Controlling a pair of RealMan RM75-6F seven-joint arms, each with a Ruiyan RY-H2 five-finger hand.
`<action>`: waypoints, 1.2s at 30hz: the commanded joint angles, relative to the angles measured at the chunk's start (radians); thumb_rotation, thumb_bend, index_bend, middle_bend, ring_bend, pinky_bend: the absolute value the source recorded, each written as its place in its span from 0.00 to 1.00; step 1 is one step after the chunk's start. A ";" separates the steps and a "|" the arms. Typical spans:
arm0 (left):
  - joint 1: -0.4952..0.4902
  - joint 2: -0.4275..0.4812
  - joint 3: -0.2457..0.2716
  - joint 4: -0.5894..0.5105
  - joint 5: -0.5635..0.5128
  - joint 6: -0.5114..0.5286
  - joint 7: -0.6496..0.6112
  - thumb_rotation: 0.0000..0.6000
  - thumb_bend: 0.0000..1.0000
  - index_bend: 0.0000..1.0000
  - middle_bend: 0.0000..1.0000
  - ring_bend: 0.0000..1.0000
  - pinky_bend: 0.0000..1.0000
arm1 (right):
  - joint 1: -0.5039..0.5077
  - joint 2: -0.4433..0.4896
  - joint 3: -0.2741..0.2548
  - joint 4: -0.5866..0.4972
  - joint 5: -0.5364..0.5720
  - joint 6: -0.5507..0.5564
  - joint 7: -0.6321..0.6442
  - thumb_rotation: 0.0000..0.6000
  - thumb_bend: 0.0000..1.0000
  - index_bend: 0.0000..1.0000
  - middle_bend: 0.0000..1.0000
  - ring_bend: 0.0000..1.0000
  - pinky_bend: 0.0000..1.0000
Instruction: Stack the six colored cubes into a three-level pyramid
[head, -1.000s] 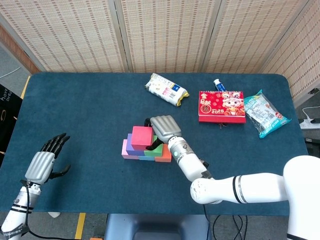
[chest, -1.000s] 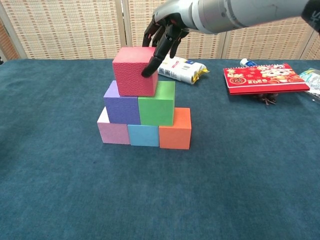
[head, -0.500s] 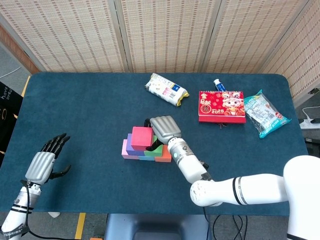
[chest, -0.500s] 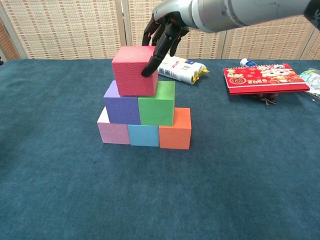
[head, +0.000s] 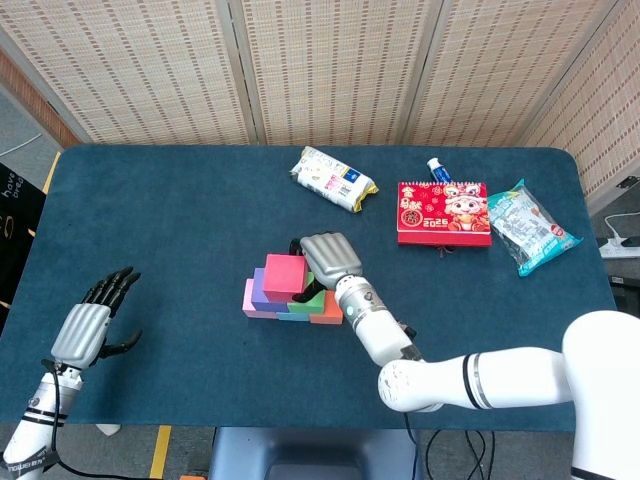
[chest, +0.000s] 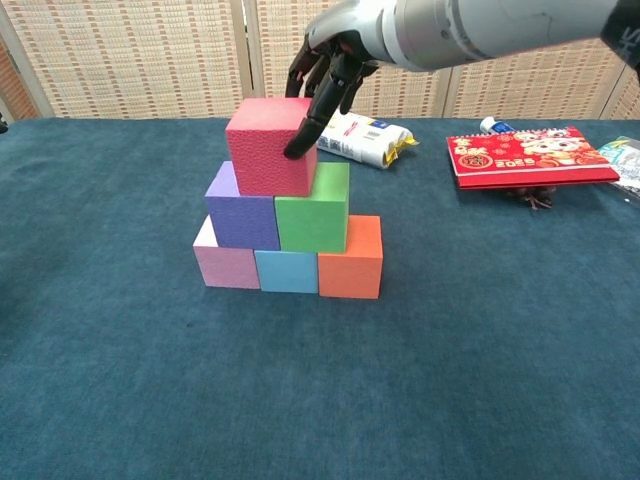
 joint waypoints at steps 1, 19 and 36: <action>0.000 0.000 0.000 0.000 0.000 0.001 0.000 1.00 0.32 0.00 0.00 0.00 0.11 | -0.002 0.002 0.003 -0.004 0.000 0.004 0.001 1.00 0.28 0.55 0.48 0.37 0.33; 0.002 -0.004 0.001 0.007 0.003 0.005 -0.007 1.00 0.32 0.00 0.00 0.00 0.11 | 0.000 -0.002 -0.006 -0.009 0.014 0.002 -0.022 1.00 0.28 0.34 0.45 0.29 0.27; -0.007 -0.003 -0.005 0.003 0.006 0.001 0.001 1.00 0.32 0.00 0.00 0.00 0.11 | -0.025 0.042 -0.019 -0.063 -0.026 -0.033 0.002 1.00 0.02 0.00 0.08 0.01 0.10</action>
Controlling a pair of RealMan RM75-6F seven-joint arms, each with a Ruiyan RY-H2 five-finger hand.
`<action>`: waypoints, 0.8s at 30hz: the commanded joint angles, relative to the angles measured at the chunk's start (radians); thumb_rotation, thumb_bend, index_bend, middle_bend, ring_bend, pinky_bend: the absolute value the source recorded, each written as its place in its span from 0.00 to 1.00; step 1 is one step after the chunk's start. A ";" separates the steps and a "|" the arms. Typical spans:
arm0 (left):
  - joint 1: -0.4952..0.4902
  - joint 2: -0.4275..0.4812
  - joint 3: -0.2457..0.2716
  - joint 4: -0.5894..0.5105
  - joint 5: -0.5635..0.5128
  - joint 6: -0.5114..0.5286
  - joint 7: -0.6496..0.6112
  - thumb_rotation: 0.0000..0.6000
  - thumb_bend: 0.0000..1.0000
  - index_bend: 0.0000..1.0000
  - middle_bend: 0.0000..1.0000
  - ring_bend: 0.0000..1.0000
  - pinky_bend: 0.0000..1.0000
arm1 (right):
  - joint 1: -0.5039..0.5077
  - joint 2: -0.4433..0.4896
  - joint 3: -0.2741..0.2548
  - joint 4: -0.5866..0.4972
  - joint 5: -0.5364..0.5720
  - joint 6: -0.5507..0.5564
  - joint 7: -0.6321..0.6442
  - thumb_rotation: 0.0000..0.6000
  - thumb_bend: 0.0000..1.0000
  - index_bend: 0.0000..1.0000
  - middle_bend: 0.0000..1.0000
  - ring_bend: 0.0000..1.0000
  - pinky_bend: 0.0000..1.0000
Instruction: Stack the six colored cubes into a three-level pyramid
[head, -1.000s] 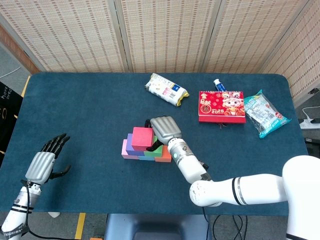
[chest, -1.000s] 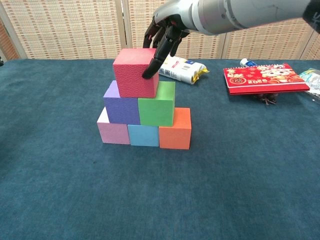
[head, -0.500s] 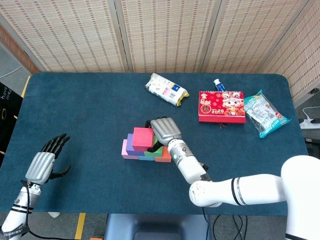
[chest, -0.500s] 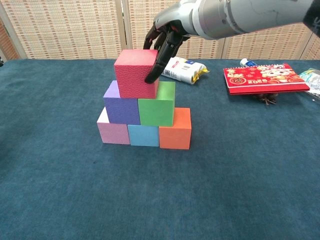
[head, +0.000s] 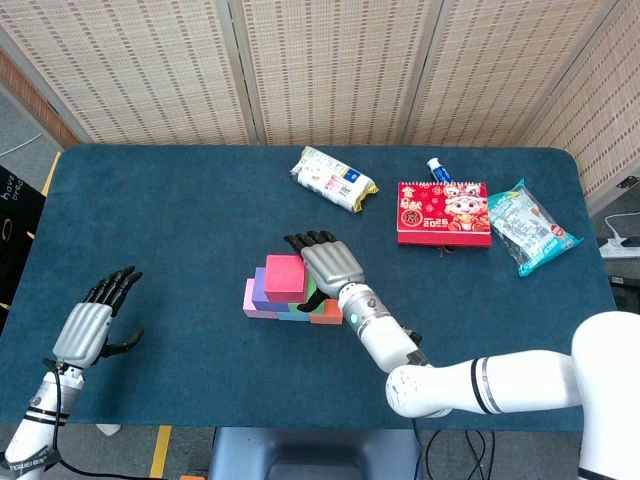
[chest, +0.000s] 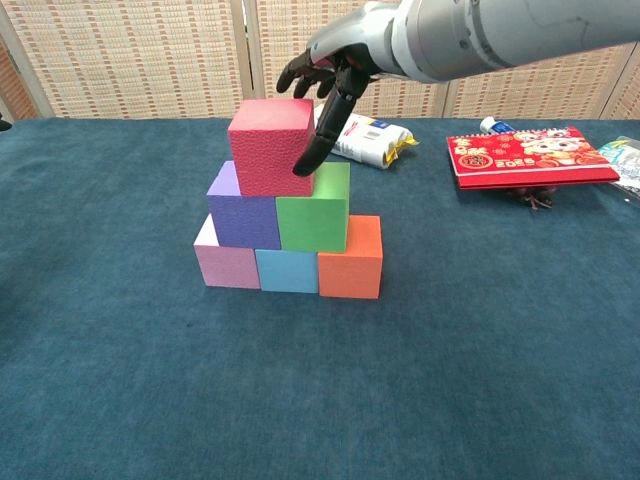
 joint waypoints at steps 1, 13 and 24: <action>-0.001 0.003 -0.003 -0.001 -0.001 0.001 0.002 1.00 0.32 0.00 0.00 0.00 0.11 | -0.015 0.021 0.002 -0.022 -0.016 0.001 0.018 1.00 0.01 0.00 0.06 0.00 0.10; 0.018 0.035 -0.034 0.022 -0.042 0.038 -0.007 1.00 0.32 0.00 0.00 0.00 0.11 | -0.397 0.249 -0.077 -0.203 -0.548 0.211 0.303 1.00 0.01 0.00 0.02 0.00 0.10; 0.110 0.030 -0.010 0.078 -0.031 0.161 -0.019 1.00 0.31 0.07 0.06 0.00 0.11 | -0.883 0.290 -0.363 0.093 -1.183 0.537 0.683 1.00 0.18 0.11 0.15 0.10 0.22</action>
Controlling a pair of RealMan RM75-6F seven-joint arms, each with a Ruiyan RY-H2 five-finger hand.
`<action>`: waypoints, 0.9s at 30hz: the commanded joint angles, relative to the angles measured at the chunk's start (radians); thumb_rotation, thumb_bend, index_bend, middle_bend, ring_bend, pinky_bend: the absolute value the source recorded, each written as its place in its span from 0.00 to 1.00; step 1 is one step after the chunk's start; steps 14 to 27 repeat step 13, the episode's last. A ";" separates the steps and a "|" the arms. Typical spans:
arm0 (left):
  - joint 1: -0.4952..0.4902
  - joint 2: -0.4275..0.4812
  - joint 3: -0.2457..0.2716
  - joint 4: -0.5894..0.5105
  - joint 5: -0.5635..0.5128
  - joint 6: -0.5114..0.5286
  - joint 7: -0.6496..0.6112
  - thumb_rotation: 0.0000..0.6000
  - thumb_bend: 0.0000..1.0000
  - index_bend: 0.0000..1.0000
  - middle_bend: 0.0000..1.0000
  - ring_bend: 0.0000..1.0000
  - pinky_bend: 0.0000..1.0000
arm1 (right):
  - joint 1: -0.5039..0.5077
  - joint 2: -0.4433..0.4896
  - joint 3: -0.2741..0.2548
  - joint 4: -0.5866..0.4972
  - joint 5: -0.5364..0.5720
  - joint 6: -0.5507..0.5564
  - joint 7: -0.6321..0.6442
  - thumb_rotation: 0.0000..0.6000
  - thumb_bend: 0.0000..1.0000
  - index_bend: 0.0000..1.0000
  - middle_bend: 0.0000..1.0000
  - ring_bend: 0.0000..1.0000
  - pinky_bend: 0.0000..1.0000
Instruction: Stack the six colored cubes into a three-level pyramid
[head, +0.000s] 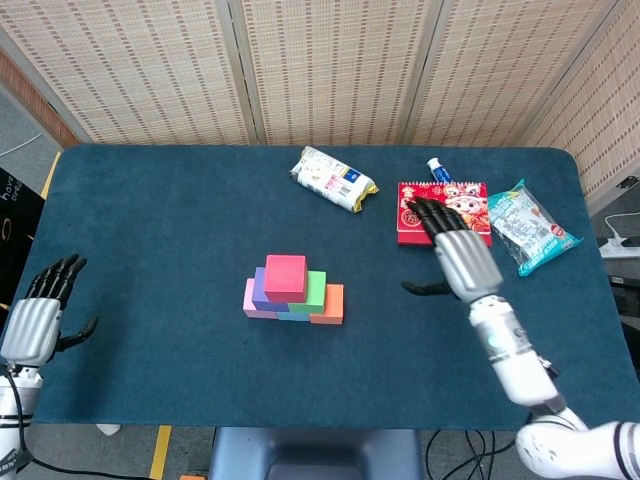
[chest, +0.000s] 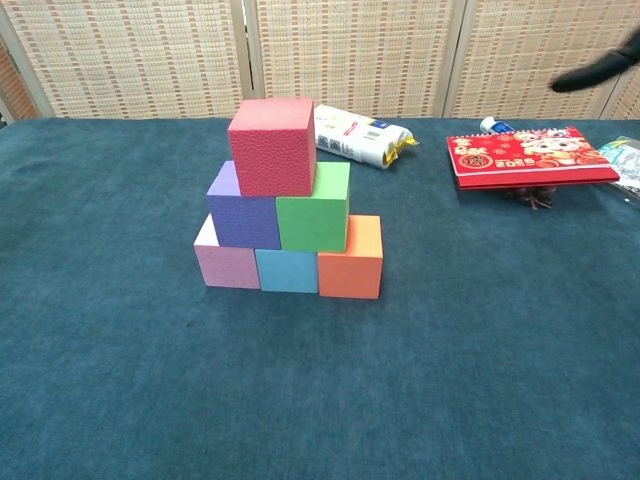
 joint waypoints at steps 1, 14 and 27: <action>0.034 0.000 0.027 -0.003 0.018 0.031 -0.006 1.00 0.31 0.07 0.06 0.00 0.11 | -0.263 0.017 -0.170 0.220 -0.256 0.192 0.228 1.00 0.18 0.10 0.15 0.09 0.21; 0.123 -0.033 0.084 -0.056 0.059 0.111 0.090 1.00 0.32 0.04 0.05 0.00 0.11 | -0.519 -0.078 -0.218 0.470 -0.418 0.383 0.402 1.00 0.18 0.00 0.05 0.00 0.04; 0.123 -0.033 0.084 -0.056 0.059 0.111 0.090 1.00 0.32 0.04 0.05 0.00 0.11 | -0.519 -0.078 -0.218 0.470 -0.418 0.383 0.402 1.00 0.18 0.00 0.05 0.00 0.04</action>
